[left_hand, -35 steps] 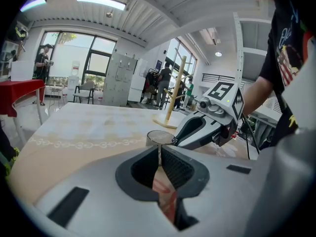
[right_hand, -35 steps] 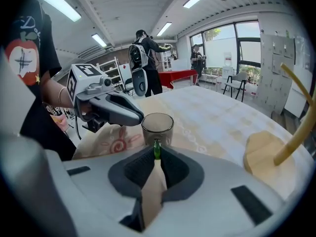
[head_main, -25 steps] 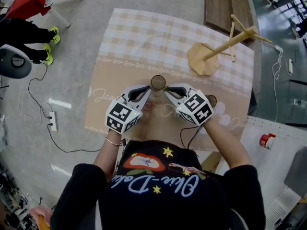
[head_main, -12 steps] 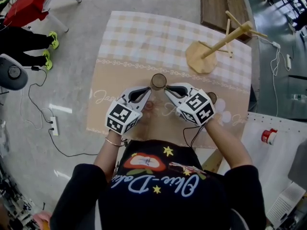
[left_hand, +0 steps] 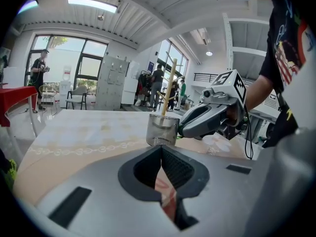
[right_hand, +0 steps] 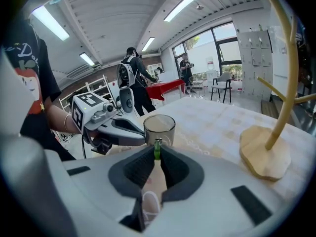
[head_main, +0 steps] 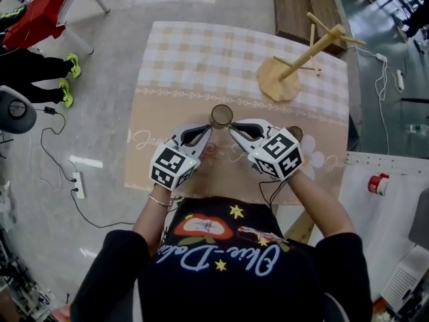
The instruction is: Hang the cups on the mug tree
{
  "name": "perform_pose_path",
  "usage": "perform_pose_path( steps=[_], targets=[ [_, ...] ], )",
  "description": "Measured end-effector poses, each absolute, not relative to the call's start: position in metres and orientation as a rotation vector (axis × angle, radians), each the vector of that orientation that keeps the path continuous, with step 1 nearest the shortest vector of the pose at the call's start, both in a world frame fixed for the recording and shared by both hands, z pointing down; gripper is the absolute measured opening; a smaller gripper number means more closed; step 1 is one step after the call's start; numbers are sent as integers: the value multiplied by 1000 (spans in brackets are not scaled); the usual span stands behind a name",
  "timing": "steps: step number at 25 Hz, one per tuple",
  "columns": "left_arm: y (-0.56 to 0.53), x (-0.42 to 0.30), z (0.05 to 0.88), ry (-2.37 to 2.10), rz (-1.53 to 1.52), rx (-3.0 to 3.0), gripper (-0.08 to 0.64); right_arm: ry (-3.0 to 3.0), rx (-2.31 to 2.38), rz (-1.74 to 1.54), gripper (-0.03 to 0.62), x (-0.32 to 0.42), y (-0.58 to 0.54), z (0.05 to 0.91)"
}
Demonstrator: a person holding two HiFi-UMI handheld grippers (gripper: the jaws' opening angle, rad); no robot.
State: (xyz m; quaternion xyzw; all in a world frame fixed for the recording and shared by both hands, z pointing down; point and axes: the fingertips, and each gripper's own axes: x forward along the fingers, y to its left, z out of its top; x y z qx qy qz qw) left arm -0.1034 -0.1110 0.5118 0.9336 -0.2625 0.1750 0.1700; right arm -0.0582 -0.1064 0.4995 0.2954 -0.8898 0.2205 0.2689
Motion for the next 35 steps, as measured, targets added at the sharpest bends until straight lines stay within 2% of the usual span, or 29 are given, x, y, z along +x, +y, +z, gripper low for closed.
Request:
perform_pose_path(
  steps=[35],
  targets=[
    [-103,-105,488,-609,430,2812,9,-2487,915,624,40,-79,-92,459]
  ],
)
